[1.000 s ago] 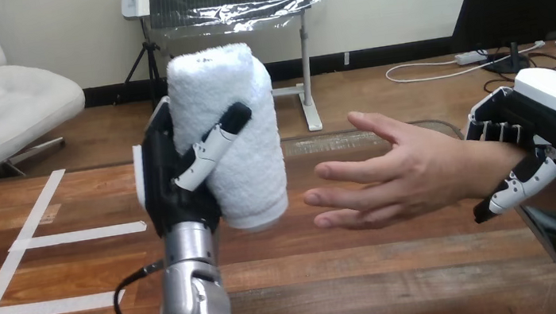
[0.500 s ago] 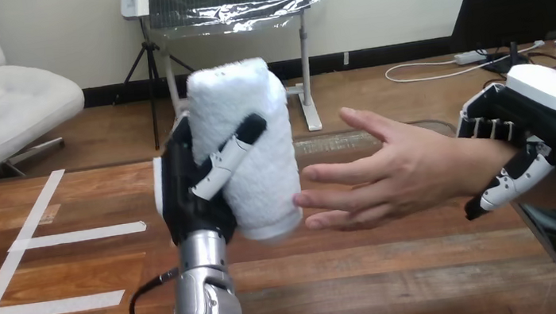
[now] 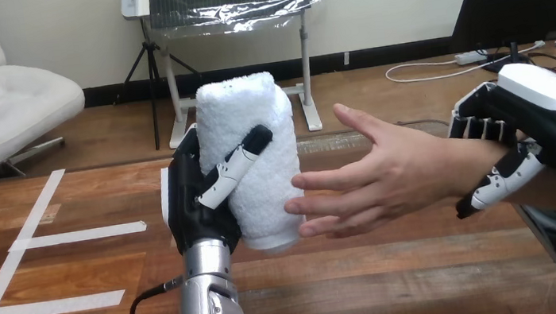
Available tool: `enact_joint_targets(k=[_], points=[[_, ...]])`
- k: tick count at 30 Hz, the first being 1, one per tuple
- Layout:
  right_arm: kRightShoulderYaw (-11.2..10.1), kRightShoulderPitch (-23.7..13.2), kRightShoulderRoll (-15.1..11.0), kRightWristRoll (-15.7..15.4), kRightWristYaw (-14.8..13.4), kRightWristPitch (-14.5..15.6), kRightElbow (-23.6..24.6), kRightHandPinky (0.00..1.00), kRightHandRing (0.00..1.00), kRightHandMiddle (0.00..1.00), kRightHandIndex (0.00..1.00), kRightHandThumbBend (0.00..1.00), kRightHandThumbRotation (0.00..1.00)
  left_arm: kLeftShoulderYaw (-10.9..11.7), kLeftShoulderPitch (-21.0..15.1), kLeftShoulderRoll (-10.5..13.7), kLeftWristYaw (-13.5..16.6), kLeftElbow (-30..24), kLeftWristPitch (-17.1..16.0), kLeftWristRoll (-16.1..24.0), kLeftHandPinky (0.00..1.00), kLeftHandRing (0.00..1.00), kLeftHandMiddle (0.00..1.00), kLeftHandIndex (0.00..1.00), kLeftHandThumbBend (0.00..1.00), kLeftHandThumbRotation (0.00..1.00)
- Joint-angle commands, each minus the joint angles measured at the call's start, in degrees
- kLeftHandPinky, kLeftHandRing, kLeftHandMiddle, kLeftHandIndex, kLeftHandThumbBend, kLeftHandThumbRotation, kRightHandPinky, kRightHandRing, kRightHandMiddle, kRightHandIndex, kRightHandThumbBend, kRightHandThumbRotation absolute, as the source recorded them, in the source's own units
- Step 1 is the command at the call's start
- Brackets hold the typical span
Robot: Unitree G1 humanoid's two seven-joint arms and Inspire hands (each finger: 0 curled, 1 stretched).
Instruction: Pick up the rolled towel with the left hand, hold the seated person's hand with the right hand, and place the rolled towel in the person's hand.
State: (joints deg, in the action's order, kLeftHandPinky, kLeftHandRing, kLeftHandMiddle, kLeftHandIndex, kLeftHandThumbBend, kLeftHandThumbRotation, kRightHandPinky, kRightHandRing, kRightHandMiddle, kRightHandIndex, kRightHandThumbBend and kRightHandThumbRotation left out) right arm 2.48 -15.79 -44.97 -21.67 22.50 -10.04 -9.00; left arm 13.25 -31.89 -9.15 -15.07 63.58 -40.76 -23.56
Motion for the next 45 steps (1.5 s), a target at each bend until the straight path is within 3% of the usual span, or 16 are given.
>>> enact_joint_targets(k=[1, 11, 29, 38, 45], points=[[3.1, -5.9, 4.3, -0.2, 0.8, 1.8, 1.1, 0.29, 0.34, 0.4, 0.42, 0.92, 0.06, -1.5, -12.4, -7.4, 0.0, -0.5, -3.9, 2.4, 0.3, 0.34, 0.39, 0.42, 0.67, 0.0], [4.5, -7.5, 5.7, -1.2, 1.6, 4.1, 2.3, 0.27, 0.33, 0.39, 0.42, 0.92, 0.08, -2.2, -13.6, -9.2, 1.0, -0.5, -3.8, 2.6, 0.3, 0.34, 0.39, 0.41, 0.72, 0.0], [6.3, -9.0, 8.7, -3.0, 1.5, 6.0, 3.0, 0.31, 0.36, 0.4, 0.41, 0.92, 0.08, -2.2, -15.8, -11.5, -0.3, -1.5, -3.5, 1.0, 0.3, 0.35, 0.4, 0.42, 0.7, 0.0], [7.2, -9.6, 9.9, -3.7, 2.3, 7.9, 3.5, 0.31, 0.37, 0.41, 0.41, 0.92, 0.08, -2.9, -16.9, -12.2, 0.7, -2.4, -3.6, 1.6, 0.29, 0.34, 0.39, 0.42, 0.72, 0.0], [7.5, -9.9, 10.4, -3.9, 2.9, 8.7, 3.7, 0.34, 0.39, 0.43, 0.43, 0.92, 0.06, -3.8, -18.0, -12.9, 3.1, -3.1, -4.0, 2.7, 0.27, 0.33, 0.38, 0.42, 0.76, 0.0]])
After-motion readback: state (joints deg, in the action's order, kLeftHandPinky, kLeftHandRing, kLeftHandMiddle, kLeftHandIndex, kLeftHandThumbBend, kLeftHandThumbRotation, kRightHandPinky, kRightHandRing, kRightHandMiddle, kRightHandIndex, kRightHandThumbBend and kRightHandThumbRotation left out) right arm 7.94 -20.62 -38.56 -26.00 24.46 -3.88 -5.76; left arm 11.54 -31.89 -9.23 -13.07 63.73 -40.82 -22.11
